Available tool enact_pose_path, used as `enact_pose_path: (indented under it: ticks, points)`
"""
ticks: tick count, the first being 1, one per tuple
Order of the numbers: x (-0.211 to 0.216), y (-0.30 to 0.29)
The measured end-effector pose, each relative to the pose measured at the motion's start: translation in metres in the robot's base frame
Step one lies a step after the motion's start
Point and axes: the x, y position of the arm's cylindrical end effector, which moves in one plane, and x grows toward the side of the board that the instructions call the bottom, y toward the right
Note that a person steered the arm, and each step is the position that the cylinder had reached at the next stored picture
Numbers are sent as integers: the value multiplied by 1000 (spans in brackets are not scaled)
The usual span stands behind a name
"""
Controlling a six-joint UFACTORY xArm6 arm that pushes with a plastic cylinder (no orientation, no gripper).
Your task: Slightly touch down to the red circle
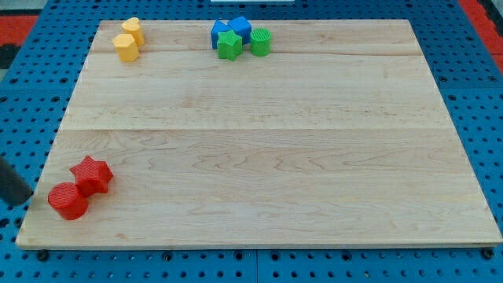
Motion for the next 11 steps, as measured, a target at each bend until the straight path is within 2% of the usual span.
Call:
enact_pose_path:
  ticks: [2, 3, 5, 8, 11]
  points:
    - [37, 1]
    - [42, 9]
    - [42, 81]
    - [19, 73]
    - [27, 50]
